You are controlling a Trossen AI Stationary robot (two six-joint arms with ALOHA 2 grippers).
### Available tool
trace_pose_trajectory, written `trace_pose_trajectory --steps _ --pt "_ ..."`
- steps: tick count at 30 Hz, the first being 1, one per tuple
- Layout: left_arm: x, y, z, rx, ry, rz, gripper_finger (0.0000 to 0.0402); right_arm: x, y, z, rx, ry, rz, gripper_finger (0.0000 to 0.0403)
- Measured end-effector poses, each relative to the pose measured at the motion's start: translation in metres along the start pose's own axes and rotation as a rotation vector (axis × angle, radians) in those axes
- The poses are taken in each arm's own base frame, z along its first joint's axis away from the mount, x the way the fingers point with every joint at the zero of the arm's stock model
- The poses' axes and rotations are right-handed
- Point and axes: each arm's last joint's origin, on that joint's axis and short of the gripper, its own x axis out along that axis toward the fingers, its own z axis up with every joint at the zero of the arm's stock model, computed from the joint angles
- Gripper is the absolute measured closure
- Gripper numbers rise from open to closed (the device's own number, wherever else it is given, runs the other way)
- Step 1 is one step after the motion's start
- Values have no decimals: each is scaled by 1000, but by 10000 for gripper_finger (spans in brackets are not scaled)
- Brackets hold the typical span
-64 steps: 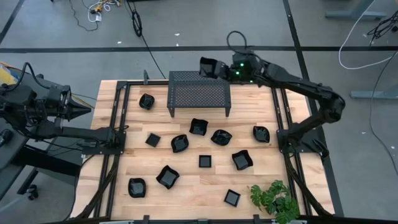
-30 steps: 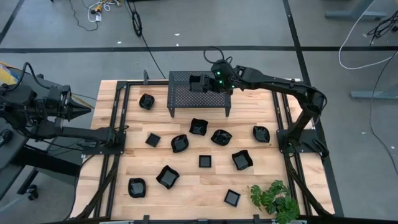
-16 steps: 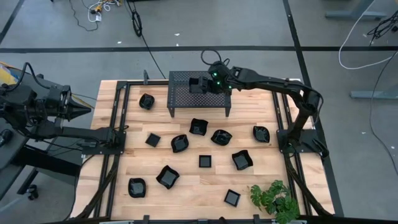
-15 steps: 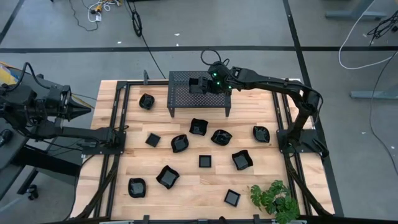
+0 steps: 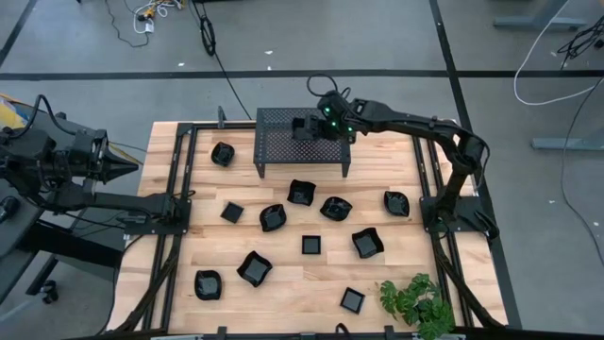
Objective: Pick & Place Mini shaped plates
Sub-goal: Put the distorted square plate on the shelf
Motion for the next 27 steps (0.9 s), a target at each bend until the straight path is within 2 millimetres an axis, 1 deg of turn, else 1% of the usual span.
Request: trace_pose_trajectory --steps 27 --pt "0 0 0 0 0 0 376 0 -1 3 9 -9 7 401"
